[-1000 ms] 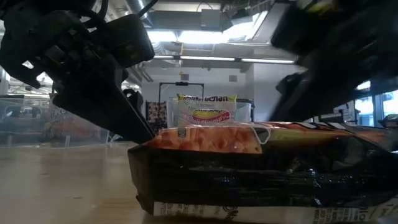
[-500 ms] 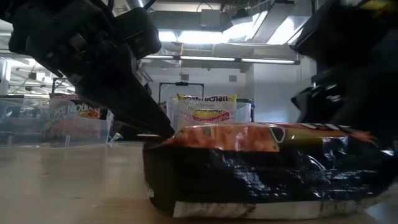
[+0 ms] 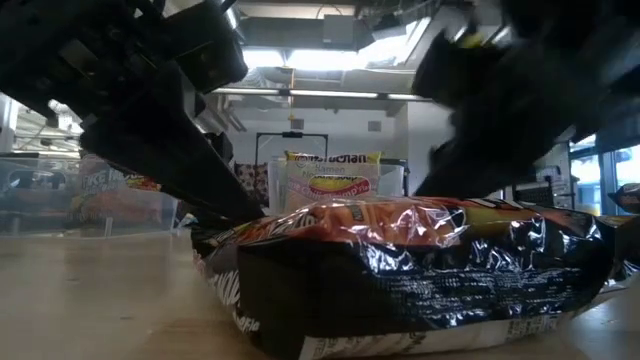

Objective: Sort Maruchan noodles
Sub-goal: Put the black noodle pack into the left transparent bin

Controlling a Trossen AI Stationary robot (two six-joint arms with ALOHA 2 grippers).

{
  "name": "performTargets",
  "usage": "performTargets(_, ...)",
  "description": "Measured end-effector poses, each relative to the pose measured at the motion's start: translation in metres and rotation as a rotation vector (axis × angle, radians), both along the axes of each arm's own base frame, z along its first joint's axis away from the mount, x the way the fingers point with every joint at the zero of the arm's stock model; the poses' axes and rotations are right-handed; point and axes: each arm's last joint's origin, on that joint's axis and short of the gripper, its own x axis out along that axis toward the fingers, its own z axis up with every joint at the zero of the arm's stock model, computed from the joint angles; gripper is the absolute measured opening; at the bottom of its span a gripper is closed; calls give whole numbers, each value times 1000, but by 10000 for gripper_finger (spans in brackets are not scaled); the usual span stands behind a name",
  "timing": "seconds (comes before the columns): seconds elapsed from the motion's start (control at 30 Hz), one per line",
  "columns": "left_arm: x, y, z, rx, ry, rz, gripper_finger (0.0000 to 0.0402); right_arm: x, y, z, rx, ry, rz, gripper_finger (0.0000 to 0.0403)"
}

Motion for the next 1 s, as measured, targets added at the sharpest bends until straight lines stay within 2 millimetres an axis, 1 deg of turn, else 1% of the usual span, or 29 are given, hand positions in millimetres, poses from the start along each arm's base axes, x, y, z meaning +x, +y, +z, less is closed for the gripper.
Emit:
performTargets(0.13,0,-3,1,-24,3,-57,214,-12,28,12,132,-5,196,218)
performTargets(0.23,0,-3,1,-15,-7,-57,214,-22,52,15,130,-70,292,218)
performTargets(0.3,0,-1,1,5,-15,-26,214,-28,64,10,65,-93,312,218)
performTargets(0.4,1,0,1,31,-27,10,214,-32,75,-1,-39,-146,291,218)
performTargets(0.47,1,2,1,36,-24,19,214,-33,81,-10,-73,-164,302,218)
performTargets(0.57,1,3,0,37,-15,28,214,-31,83,-23,-71,-168,314,218)
performTargets(0.63,1,3,0,36,-16,28,214,-30,84,-25,-56,-176,319,218)
performTargets(0.73,1,3,0,35,-16,27,214,-30,82,-27,-90,-170,296,218)
performTargets(0.9,1,2,0,15,-8,4,214,-26,71,-29,-234,-171,186,218)
performTargets(1.0,1,1,0,-7,-1,-4,214,-24,60,-35,-321,-119,118,218)
